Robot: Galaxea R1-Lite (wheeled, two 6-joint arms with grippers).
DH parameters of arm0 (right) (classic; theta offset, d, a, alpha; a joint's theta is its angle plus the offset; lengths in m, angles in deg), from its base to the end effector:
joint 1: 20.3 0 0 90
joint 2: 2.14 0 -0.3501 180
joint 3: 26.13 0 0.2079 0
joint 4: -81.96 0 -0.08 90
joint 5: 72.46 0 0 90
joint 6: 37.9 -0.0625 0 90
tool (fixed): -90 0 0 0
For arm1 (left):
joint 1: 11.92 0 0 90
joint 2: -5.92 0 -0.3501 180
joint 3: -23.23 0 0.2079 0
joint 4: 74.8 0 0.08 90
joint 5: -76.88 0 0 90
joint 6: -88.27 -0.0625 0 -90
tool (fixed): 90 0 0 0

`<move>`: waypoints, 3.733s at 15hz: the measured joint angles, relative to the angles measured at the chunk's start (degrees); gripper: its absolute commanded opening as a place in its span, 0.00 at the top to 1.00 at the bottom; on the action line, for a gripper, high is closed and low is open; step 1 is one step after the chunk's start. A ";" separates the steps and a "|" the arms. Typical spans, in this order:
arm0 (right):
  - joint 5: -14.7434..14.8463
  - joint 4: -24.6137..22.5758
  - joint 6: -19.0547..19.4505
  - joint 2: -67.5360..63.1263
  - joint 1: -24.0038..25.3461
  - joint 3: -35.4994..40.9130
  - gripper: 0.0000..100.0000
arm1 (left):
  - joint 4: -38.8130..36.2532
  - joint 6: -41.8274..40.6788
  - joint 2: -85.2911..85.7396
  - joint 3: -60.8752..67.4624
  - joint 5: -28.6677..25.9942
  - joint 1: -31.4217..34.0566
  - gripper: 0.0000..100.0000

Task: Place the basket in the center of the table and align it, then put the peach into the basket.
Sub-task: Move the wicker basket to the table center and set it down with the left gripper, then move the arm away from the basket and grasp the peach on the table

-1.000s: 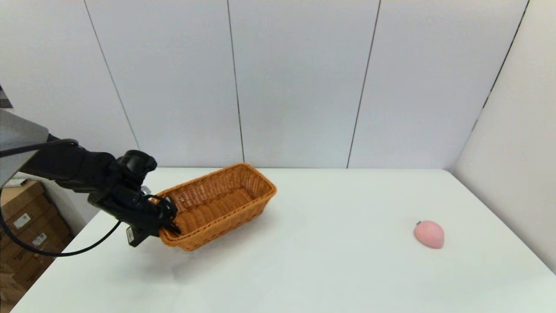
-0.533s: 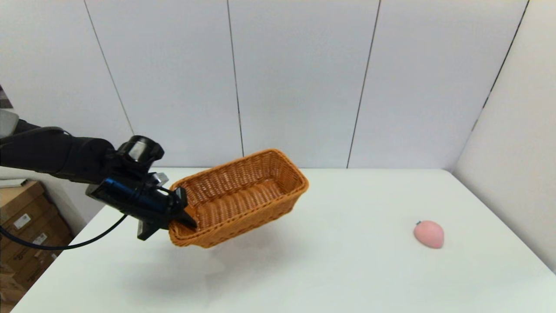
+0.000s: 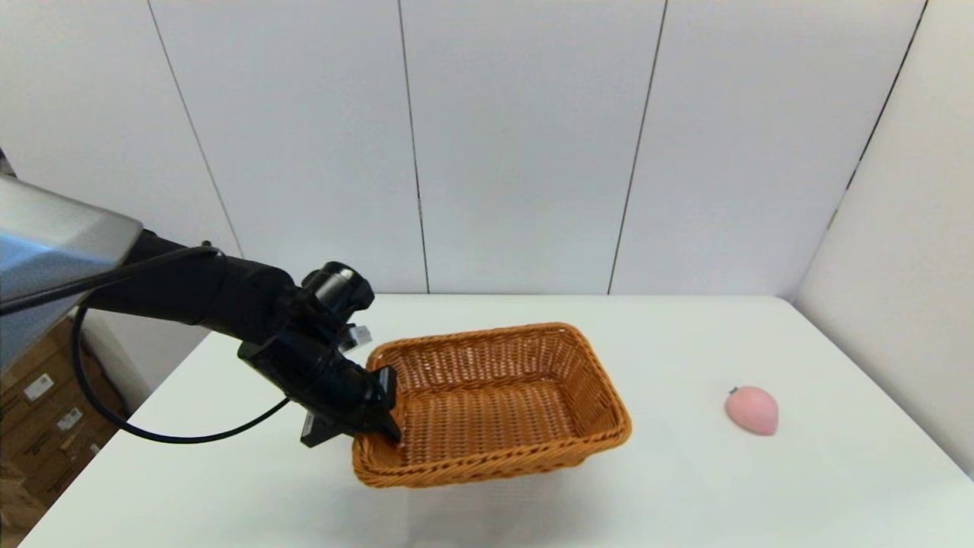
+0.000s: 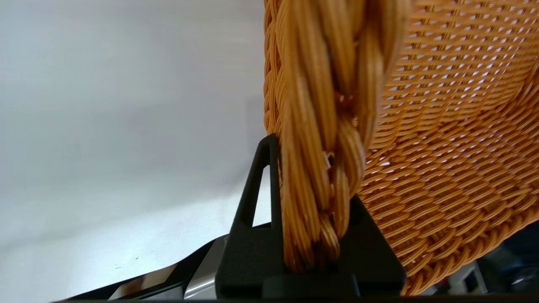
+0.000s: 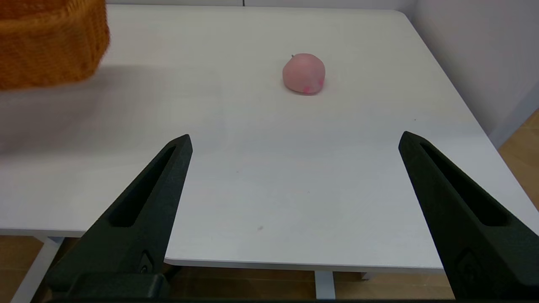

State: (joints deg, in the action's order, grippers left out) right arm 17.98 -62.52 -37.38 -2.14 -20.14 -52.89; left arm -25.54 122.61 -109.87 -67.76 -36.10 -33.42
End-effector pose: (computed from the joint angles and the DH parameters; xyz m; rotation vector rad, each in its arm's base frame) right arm -0.0236 -0.0005 0.0719 -0.0099 0.1529 -0.0042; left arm 0.3435 -0.1615 0.0958 -0.5017 1.4782 -0.2467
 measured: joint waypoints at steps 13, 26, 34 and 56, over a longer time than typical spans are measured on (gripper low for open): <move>-0.11 0.04 -0.01 0.00 0.00 0.00 0.00 | 0.01 -4.57 -3.86 -0.35 4.00 -4.05 0.00; -0.06 0.01 -0.01 0.00 0.00 0.00 0.00 | 10.68 -16.35 22.95 -3.55 9.75 13.78 0.00; 0.09 0.00 -0.34 0.00 0.00 -0.04 0.00 | 14.20 -21.72 63.17 15.82 15.21 17.42 0.00; 1.12 0.59 -0.20 0.00 0.00 -0.15 0.00 | -17.44 -34.47 115.37 65.49 23.38 21.49 0.00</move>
State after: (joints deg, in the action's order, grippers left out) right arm 19.10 -61.93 -37.57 -2.14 -20.14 -53.03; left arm -42.99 88.14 5.50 -2.27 -12.72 -11.92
